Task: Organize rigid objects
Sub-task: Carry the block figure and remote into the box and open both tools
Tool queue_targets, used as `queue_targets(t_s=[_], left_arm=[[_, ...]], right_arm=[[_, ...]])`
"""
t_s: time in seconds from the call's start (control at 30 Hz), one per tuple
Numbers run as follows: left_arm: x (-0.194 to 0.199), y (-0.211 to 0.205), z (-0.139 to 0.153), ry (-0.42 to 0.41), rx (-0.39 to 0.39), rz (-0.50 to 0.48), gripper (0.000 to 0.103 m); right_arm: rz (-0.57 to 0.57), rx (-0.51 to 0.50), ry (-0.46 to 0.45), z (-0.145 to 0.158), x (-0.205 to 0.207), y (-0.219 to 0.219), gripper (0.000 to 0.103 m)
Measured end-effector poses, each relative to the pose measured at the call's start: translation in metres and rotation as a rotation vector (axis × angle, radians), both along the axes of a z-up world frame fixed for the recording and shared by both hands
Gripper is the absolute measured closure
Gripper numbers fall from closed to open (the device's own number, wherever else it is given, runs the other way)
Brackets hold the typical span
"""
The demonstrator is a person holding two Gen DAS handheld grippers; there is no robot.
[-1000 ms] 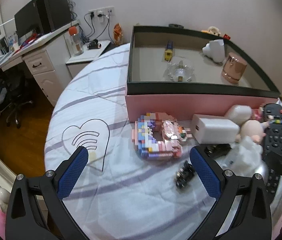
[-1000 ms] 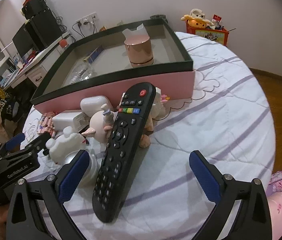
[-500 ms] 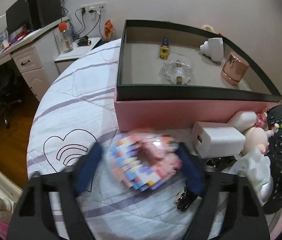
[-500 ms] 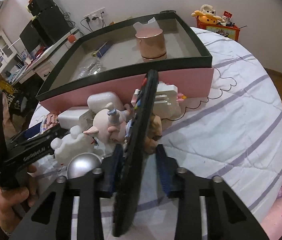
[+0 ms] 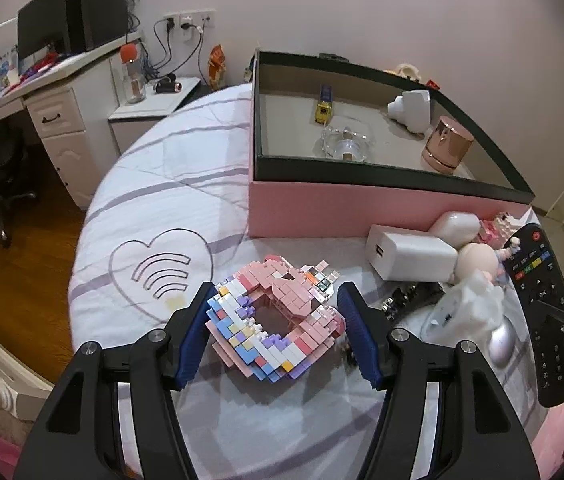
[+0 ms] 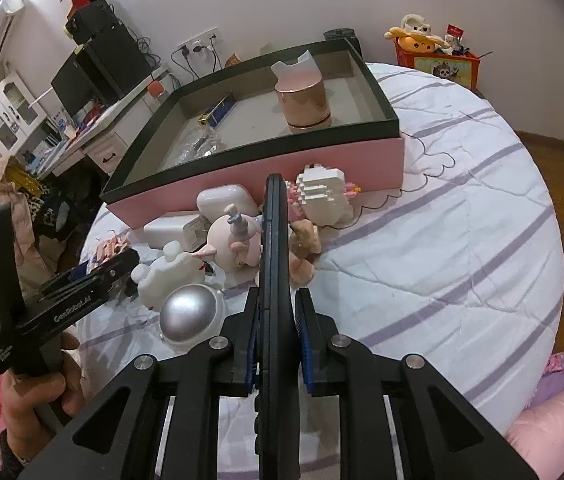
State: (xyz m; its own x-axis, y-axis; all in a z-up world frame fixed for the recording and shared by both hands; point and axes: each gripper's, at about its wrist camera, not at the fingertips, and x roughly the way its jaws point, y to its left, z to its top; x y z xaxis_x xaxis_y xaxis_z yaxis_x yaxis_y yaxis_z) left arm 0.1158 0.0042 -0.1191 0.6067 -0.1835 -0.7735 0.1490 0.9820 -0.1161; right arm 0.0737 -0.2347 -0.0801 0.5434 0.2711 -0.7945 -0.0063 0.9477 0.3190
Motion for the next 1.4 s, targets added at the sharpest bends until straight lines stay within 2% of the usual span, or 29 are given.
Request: queue_targets(t_s=[0.2,0.4,0.63,0.77,1.03,1.27,1.4], left_arm=[[-0.014,0.003,0.020,-0.035,0.000,-0.004,0.040],[-0.020,-0.002,0.056,-0.100,-0.008,-0.032,0.040],[0.003,-0.014,0.096,-0.151,-0.033,-0.060,0.040],[0.025,-0.026,0.110,-0.175,-0.032,-0.070,0.040],[0.083,-0.050,0.103,-0.147,-0.009,-0.083,0.040],[0.123,-0.070,0.069,-0.057,0.017,-0.107,0.040],[0.136,-0.072,0.050,-0.010,0.015,-0.107,0.040]], right_arm=[[0.001,0.029,-0.028,0.010,-0.009,-0.003,0.087],[0.025,0.038,-0.097,0.040,-0.004,-0.001,0.087],[0.039,-0.004,-0.198,0.084,0.029,0.002,0.087],[0.039,0.002,-0.213,0.093,0.061,0.002,0.087],[0.053,0.010,-0.158,0.076,0.121,0.006,0.087],[0.068,0.020,-0.069,0.038,0.161,0.018,0.086],[0.054,0.021,-0.033,0.022,0.170,0.015,0.086]])
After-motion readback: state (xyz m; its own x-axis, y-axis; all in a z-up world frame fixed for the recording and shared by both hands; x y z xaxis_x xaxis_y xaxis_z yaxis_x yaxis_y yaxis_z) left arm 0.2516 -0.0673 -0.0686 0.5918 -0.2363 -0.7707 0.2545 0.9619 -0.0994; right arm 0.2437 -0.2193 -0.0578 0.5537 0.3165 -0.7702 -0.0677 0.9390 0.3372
